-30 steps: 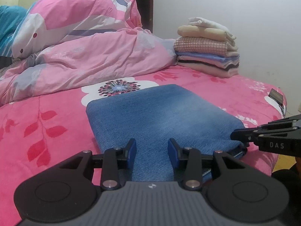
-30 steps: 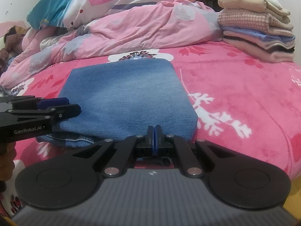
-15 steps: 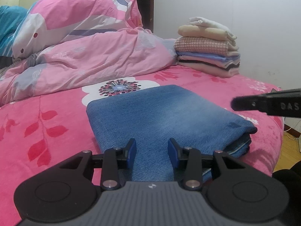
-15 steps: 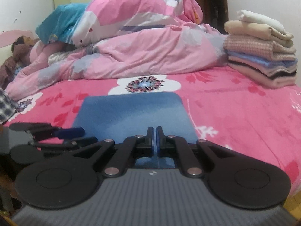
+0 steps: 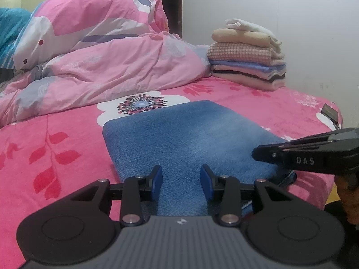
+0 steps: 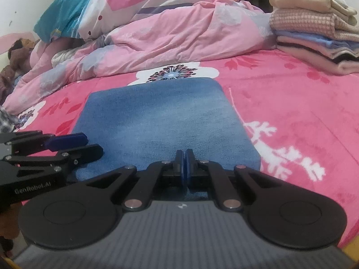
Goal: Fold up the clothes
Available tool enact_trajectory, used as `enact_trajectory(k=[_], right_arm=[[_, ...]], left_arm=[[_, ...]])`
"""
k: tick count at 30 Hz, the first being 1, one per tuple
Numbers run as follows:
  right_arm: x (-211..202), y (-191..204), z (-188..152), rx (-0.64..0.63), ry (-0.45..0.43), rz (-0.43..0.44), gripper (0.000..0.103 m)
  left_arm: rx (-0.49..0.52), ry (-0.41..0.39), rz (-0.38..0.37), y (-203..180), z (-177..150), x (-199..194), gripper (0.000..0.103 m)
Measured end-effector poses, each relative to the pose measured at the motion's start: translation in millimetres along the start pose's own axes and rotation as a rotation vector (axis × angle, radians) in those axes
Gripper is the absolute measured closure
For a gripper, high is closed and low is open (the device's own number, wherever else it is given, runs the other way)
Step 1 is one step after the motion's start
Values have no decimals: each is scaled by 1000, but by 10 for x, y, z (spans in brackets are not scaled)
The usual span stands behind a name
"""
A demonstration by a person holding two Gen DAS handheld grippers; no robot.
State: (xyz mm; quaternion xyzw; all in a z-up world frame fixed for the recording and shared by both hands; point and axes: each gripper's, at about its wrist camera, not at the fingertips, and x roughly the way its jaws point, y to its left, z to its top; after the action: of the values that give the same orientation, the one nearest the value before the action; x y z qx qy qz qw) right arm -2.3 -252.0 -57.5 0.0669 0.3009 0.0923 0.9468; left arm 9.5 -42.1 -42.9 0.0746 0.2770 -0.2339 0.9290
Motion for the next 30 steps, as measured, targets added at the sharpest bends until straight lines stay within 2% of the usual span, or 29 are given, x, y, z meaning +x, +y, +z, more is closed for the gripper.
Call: enact_trajectory(k=[5,15,24,30], right_arm=[[0,-20,-12,2,0,9,101],[2,-46,-12,13,-2,26,101],[6,-48,-15,14,-2,23,101],[11,-43,-20,11,-2,19,101]], left_arm=[[3,1,1,14,49,-49,59],[13,-37,15,-15,281,-84,57],[3,61,23,-11,227,251,57],[1,65,23,-4,225,259,57]])
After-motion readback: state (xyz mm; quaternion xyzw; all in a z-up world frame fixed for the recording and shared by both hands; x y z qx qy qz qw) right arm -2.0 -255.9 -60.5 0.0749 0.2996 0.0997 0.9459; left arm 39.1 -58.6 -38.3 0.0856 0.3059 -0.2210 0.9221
